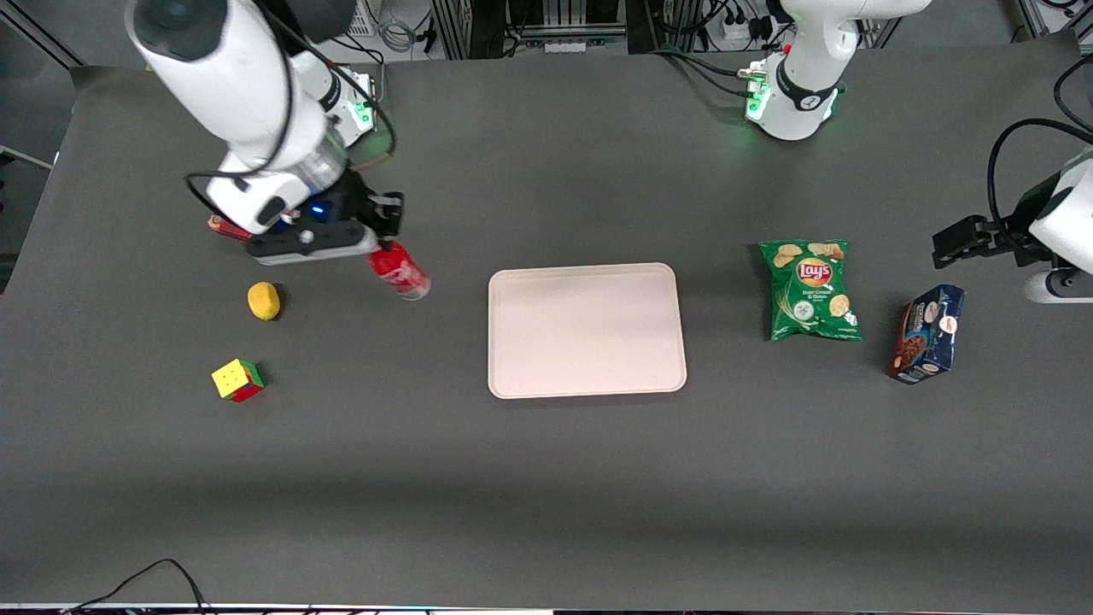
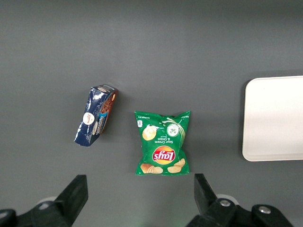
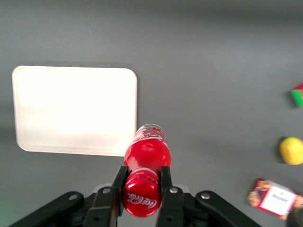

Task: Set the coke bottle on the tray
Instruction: 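Lift the bottle and carry it with the right gripper over the tray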

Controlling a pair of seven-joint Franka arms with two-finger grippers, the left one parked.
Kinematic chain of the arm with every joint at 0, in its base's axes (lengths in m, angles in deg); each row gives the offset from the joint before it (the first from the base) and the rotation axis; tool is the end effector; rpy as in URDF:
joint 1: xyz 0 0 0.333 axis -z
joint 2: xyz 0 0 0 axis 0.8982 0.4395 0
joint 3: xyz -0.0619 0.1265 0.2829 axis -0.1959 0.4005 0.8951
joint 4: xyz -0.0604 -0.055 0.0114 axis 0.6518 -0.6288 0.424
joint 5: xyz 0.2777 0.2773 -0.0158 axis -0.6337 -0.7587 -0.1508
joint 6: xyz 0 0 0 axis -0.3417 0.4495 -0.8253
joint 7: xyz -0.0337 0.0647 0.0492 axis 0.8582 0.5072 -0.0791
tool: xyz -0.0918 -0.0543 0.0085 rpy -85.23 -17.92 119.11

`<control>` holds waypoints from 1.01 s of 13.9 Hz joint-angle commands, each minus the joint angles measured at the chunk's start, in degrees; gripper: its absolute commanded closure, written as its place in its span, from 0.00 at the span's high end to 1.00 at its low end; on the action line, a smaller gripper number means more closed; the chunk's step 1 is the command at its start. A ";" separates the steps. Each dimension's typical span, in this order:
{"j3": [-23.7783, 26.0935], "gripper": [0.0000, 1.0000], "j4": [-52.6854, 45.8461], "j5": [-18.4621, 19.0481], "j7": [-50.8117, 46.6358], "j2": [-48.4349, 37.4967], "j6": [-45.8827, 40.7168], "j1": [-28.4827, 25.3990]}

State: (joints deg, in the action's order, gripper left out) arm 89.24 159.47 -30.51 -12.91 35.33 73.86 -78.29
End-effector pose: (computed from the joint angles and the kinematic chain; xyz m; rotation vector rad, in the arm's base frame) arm 0.5259 0.3073 0.5680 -3.1020 -0.0656 -0.0004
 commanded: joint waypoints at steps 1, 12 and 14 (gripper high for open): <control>-0.11 0.00 -10.45 1.15 -8.82 10.64 -1.44 -5.49; 0.06 0.00 -11.87 12.83 -22.10 25.41 11.74 -13.50; 0.06 0.00 -11.52 13.54 -22.11 26.21 12.80 -13.67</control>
State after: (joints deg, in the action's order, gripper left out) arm 89.34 150.27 -19.25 -32.94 59.68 86.07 -91.22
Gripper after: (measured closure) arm 0.683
